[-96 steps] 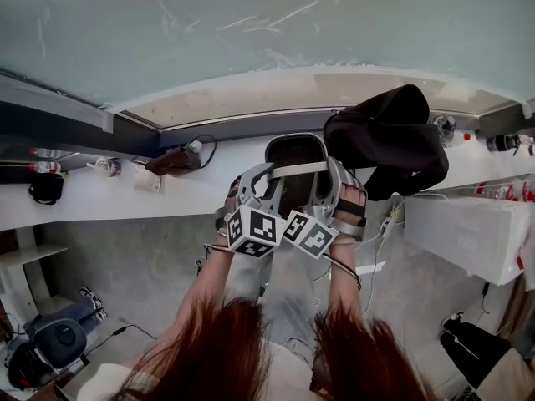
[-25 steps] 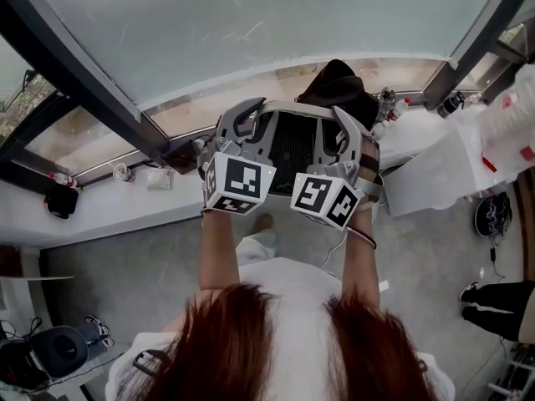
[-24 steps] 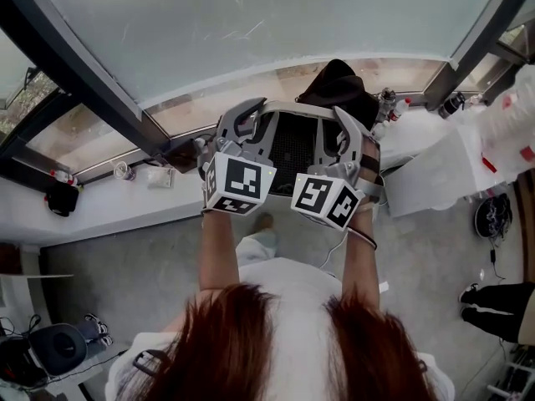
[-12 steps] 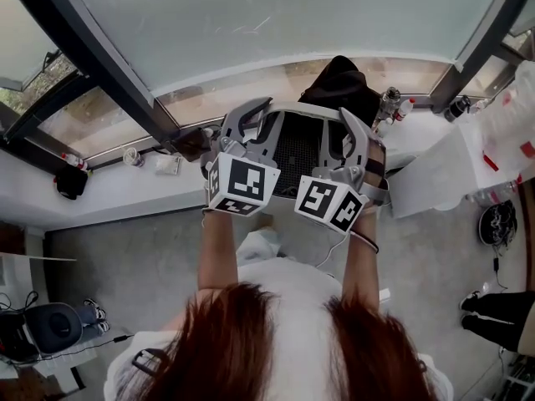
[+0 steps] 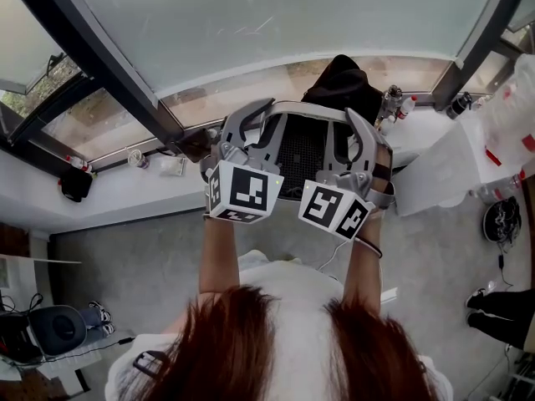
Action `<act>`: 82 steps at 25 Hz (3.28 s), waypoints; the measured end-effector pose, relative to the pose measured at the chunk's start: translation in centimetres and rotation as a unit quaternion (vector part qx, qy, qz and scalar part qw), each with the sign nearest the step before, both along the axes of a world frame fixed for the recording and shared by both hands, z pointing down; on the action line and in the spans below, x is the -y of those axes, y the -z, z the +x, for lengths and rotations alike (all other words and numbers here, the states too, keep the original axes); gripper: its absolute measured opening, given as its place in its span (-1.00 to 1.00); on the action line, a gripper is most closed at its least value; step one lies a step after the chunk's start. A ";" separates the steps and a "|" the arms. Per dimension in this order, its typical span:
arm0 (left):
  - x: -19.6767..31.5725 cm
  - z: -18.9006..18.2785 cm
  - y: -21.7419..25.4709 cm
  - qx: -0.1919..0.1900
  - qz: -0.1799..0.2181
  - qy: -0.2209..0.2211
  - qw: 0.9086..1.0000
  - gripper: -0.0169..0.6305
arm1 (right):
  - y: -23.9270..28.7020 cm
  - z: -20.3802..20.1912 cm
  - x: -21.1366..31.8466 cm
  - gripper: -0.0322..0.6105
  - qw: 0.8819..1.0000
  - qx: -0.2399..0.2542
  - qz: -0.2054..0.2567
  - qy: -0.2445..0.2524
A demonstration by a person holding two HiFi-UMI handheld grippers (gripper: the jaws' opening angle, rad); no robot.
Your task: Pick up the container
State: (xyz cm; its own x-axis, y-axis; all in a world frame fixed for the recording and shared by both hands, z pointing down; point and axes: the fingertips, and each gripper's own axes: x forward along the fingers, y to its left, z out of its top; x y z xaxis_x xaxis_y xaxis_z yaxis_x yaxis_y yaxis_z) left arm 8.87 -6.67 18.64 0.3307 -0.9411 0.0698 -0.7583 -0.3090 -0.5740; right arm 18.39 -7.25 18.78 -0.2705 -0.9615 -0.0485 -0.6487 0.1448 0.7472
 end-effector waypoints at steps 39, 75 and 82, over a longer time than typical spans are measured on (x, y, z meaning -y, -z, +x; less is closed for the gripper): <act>-13.5 -16.1 1.8 -0.036 0.018 -0.060 0.997 -0.69 | 2.1 -16.0 -14.4 -0.58 0.999 0.003 -0.006 -0.043; -20.3 -18.1 3.1 -0.043 0.050 -0.068 0.996 -0.69 | 3.3 -18.1 -21.1 -0.58 0.999 0.008 0.007 -0.035; -21.2 -17.6 2.8 -0.041 0.048 -0.075 0.995 -0.69 | 3.0 -17.5 -22.1 -0.58 0.999 0.010 0.008 -0.042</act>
